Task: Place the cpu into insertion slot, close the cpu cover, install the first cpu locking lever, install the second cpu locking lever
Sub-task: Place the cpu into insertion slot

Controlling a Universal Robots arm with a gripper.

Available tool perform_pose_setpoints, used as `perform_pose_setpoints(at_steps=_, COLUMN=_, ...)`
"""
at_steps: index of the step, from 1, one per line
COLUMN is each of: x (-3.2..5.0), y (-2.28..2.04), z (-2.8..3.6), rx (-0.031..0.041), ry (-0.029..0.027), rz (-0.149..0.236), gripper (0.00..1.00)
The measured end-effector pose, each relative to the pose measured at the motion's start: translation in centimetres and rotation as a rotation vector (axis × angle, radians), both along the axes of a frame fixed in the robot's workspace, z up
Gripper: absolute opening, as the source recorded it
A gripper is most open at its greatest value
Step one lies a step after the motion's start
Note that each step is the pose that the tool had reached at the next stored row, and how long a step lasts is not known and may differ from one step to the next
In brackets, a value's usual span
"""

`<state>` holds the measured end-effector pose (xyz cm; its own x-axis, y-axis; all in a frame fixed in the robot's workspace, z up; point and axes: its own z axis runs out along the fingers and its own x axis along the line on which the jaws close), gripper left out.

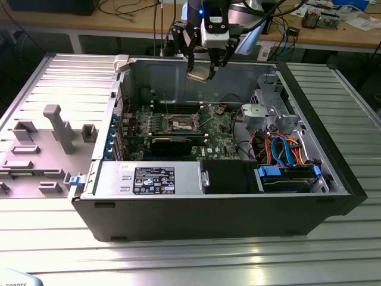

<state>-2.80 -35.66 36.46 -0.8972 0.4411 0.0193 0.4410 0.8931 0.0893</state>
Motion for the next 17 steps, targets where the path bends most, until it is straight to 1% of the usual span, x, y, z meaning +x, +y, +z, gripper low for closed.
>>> perform_pose_setpoints(at_steps=4, x=0.0, y=0.0, z=-0.04, rx=-0.0003, ry=-0.0001, rz=-0.026, gripper=0.54)
perform_pose_setpoints(at_steps=5, x=-0.01, y=0.01, z=-0.06, rx=-0.0026, ry=-0.0002, rz=-0.03, gripper=0.54)
perform_pose_setpoints(at_steps=7, x=-0.01, y=0.01, z=-0.09, rx=-0.021, ry=-0.0004, rz=-0.039, gripper=0.54)
perform_pose_setpoints(at_steps=9, x=0.0, y=0.02, z=-0.12, rx=-0.0268, ry=-0.0004, rz=-0.048, gripper=0.54)
perform_pose_setpoints(at_steps=10, x=-0.01, y=0.04, z=-0.13, rx=-0.0382, ry=-0.0005, rz=-0.055, gripper=0.54)
perform_pose_setpoints(at_steps=11, x=0.0, y=0.06, z=-0.15, rx=-0.056, ry=-0.001, rz=-0.058, gripper=0.54)
perform_pose_setpoints(at_steps=12, x=0.0, y=0.07, z=-0.16, rx=-0.0661, ry=-0.0012, rz=-0.06, gripper=0.54)
perform_pose_setpoints(at_steps=14, x=0.0, y=0.08, z=-0.17, rx=-0.0683, ry=-0.0011, rz=-0.062, gripper=0.54)
perform_pose_setpoints(at_steps=17, x=-0.02, y=0.13, z=-0.2, rx=-0.0686, ry=-0.0001, rz=-0.094, gripper=0.54)
